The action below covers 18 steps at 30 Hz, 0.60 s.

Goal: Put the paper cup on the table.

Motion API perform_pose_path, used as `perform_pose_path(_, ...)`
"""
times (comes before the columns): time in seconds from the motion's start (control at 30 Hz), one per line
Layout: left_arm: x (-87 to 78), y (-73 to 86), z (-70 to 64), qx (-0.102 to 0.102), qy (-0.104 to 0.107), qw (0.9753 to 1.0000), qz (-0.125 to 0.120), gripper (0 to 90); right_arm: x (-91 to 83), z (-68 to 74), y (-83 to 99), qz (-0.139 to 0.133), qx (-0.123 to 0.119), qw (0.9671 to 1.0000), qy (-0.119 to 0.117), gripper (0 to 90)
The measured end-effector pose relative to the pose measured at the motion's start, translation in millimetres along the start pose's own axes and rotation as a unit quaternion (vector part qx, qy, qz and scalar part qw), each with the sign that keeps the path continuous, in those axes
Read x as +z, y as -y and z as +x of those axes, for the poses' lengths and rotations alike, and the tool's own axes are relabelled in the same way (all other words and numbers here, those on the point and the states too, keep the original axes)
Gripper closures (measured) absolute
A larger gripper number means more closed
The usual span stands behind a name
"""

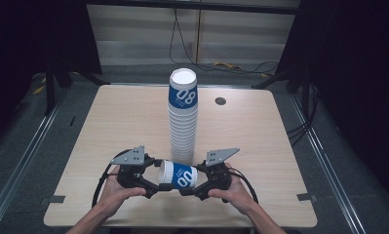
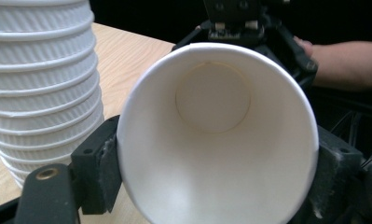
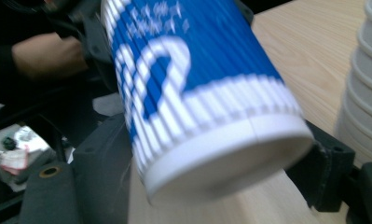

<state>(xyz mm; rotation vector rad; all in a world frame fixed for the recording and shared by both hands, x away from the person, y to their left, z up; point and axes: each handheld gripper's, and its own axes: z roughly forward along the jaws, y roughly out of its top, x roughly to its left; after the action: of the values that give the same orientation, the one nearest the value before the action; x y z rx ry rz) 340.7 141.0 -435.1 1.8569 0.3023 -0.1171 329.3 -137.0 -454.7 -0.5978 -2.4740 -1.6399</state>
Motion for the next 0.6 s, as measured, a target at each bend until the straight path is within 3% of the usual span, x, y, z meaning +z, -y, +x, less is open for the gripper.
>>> perform_pose_path(0.1, -2.6, -0.5, 1.9, -0.002, -0.004, 1.0, -0.003, 20.0, 0.0, -0.5, 0.9, 0.008, 0.003, 0.9998, 0.017, 20.8)
perform_pose_path(0.27, -3.8, 0.4, 2.2, -0.003, -0.009, 1.0, 0.003, 20.0, -1.6, -0.3, 0.3, 0.008, 0.003, 0.9996, 0.027, 20.8)
perform_pose_path(0.47, -5.9, -1.3, 3.7, -0.018, -0.013, 0.9998, -0.002, 19.5, -3.2, -0.3, 1.9, 0.026, -0.005, 0.9987, 0.042, 21.2)
perform_pose_path(0.6, -8.6, -2.1, 4.2, -0.018, -0.018, 0.9996, 0.01, 19.5, -4.3, -1.5, 3.1, 0.026, -0.003, 0.9983, 0.052, 21.1)
